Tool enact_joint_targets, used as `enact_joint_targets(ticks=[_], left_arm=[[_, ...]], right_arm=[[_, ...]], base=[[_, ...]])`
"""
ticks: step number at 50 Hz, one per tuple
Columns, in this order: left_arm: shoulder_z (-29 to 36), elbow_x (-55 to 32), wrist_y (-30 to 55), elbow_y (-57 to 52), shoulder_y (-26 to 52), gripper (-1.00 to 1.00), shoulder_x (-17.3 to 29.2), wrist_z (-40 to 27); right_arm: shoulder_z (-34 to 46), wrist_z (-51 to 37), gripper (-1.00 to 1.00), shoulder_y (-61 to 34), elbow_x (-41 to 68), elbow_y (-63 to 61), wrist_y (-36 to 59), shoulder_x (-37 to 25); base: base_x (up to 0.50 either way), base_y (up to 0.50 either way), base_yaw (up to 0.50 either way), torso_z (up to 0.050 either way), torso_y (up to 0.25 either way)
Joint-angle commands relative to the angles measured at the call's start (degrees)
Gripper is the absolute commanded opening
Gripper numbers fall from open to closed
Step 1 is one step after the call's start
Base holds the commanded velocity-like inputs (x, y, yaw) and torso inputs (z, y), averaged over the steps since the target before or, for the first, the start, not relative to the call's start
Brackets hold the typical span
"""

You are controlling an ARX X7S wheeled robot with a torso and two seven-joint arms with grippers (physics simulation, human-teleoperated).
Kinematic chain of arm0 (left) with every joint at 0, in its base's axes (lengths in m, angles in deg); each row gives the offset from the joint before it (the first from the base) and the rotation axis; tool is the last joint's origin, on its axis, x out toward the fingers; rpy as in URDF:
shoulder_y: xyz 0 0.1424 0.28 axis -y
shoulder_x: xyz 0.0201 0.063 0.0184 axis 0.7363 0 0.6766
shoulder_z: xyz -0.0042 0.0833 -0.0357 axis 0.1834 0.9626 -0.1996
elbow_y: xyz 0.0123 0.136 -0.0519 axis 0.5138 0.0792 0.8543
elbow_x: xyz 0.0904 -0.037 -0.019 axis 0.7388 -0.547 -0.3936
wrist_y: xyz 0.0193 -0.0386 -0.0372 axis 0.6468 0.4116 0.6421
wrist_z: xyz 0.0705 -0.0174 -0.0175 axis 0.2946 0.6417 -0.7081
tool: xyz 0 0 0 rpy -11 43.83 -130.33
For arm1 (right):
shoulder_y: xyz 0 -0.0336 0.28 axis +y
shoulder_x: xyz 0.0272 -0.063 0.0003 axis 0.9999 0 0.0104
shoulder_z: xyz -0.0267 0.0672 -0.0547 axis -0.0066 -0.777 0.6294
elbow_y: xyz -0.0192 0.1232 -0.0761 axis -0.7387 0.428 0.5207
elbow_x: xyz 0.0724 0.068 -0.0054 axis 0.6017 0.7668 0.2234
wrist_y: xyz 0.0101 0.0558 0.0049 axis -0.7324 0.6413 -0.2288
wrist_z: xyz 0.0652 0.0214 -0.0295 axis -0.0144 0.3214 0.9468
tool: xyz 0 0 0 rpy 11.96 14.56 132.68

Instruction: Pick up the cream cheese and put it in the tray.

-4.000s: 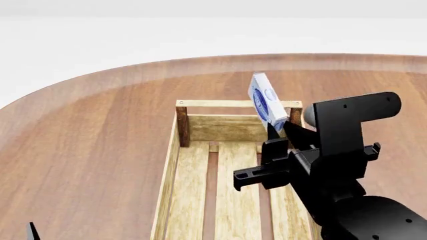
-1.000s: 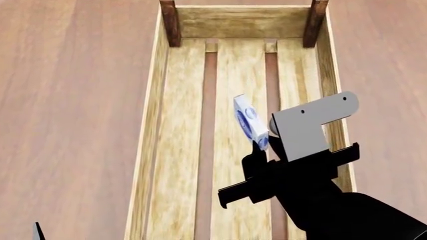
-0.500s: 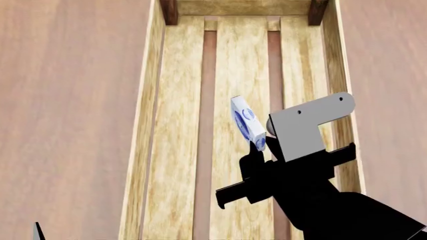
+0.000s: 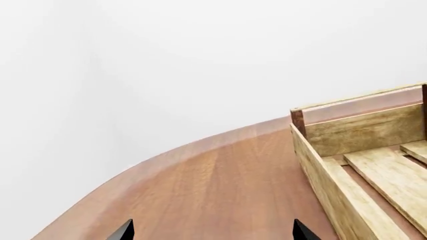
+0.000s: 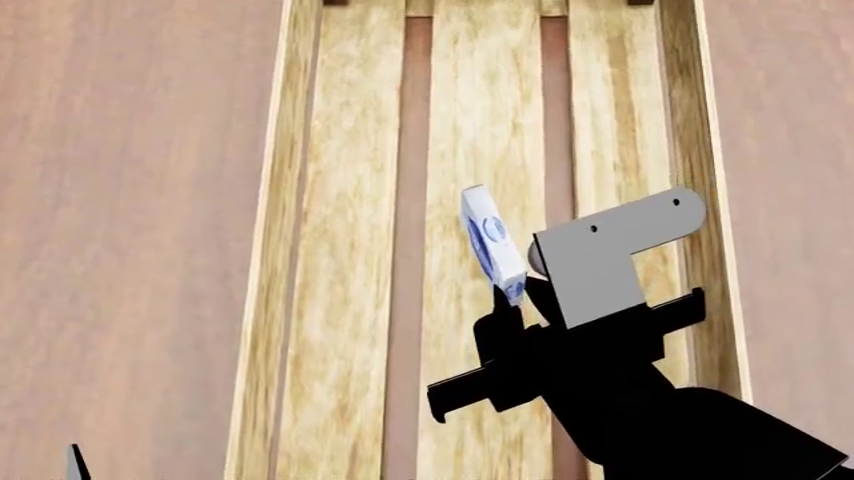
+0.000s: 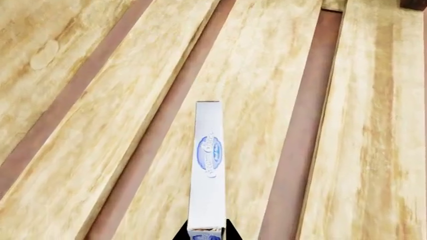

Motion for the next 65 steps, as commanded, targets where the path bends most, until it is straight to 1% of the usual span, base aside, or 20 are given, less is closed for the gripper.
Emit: enact_joint_targets(ticks=[1,6,7,9,10,11,25,37,46,53,65], left_arm=[[0.1,0.0,-0.1,0.0,0.0,1.00,0.1,-0.1],[0.3,-0.3,-0.9,0.2,0.0,1.00,0.4,-0.2],[0.3,-1.6,-1.3,0.3,0.1,1.00,0.5,0.2],[0.4,-1.3,-1.0,0.3,0.1,1.00,0.5,0.2],[0.4,-1.5,-1.2,0.4,0.2,1.00,0.5,0.2],[0.5,-1.5,-1.2,0.5,0.2,1.00,0.5,0.2],[0.6,-1.8,-1.6,0.5,0.3,1.00,0.7,0.1],[0.7,-1.6,-1.5,0.5,0.3,1.00,0.7,0.0],[0.7,-1.6,-1.4,0.6,0.4,1.00,0.7,-0.1],[0.6,-1.4,-1.4,0.4,0.4,1.00,0.9,-0.2],[0.3,-1.7,-1.3,-0.1,0.1,1.00,1.2,-0.5]], right_arm=[[0.4,0.2,-1.00,0.0,-1.5,0.5,-0.2,0.1],[0.7,0.0,-1.00,0.1,-1.7,0.5,-0.2,0.0],[0.7,0.0,-1.00,0.1,-1.8,0.5,-0.2,0.0],[2.6,0.5,-1.00,-0.3,-3.2,0.1,-0.3,-0.6],[3.3,-1.1,-1.00,-0.7,-4.0,0.6,1.2,-0.4],[2.7,-1.2,1.00,-0.7,-3.4,1.5,1.5,-0.1],[2.0,-1.2,1.00,-0.2,-2.7,1.1,1.3,-0.7],[0.8,-2.2,1.00,0.0,-0.9,-1.9,2.6,-1.8],[-0.8,-4.4,1.00,0.3,1.7,-7.2,4.7,-2.8],[-3.5,-6.7,1.00,0.5,5.2,-12.9,7.0,-4.2],[-7.0,-9.9,1.00,0.4,9.4,-17.4,9.8,-6.0]], base=[[0.00,0.00,0.00,0.000,-0.088],[0.00,0.00,0.00,0.000,-0.068],[0.00,0.00,0.00,0.000,0.000],[0.00,0.00,0.00,0.000,0.000],[0.00,0.00,0.00,0.000,0.000],[0.00,0.00,0.00,0.000,0.000],[0.00,0.00,0.00,0.000,0.000],[0.00,0.00,0.00,0.000,0.000],[0.00,0.00,0.00,0.000,0.000],[0.00,0.00,0.00,0.000,0.000],[0.00,0.00,0.00,0.000,0.000]])
